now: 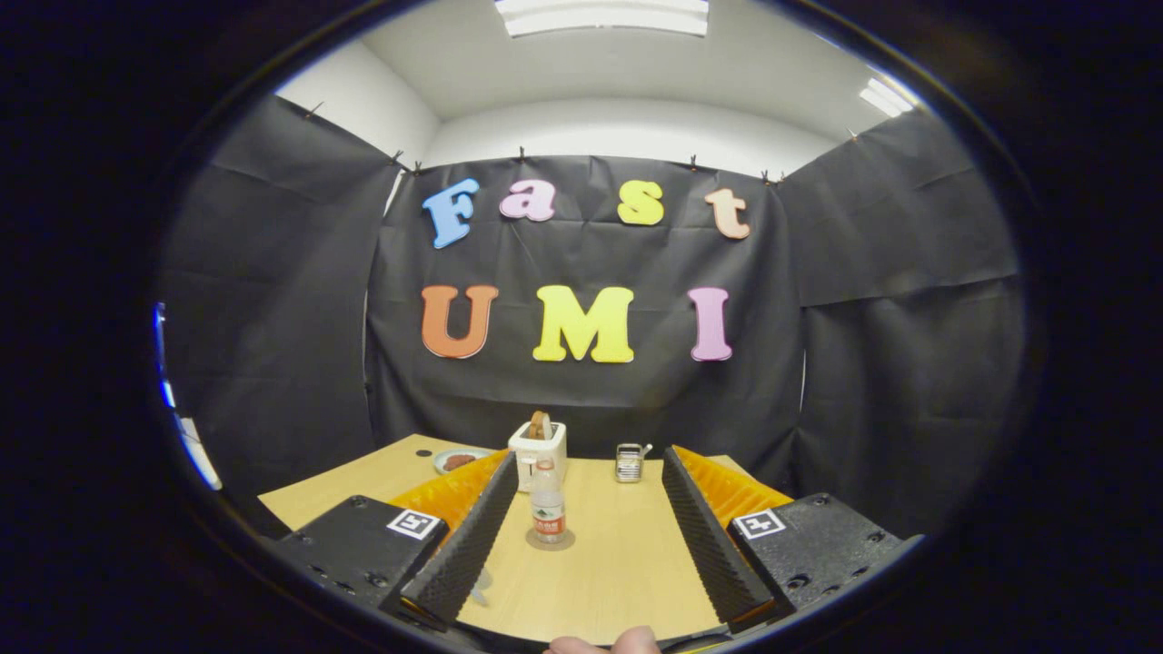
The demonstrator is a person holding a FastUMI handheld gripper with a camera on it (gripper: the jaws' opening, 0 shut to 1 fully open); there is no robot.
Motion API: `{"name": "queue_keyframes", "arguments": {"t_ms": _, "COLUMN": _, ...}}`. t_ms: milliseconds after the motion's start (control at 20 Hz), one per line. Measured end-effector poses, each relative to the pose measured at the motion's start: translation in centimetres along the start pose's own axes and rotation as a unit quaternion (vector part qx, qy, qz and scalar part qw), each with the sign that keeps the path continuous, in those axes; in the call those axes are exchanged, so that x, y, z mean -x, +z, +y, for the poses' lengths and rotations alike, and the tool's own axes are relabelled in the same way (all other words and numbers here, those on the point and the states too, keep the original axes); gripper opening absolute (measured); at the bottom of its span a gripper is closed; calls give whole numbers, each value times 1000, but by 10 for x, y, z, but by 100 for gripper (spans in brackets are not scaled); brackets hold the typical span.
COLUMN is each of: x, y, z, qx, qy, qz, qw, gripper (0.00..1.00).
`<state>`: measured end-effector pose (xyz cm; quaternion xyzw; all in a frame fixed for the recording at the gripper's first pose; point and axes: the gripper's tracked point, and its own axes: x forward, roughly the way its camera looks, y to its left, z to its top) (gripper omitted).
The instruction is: Take the bottle from table, then pour the juice into the cup, finally place the bottle on the coaster
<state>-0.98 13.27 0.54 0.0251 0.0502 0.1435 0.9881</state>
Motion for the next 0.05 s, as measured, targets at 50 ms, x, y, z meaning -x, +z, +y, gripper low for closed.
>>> {"name": "queue_keyframes", "arguments": {"t_ms": 50, "x": -1, "y": -1, "z": 1, "qx": 0, "qy": 2, "qz": 0, "qw": 1000, "gripper": 100}}
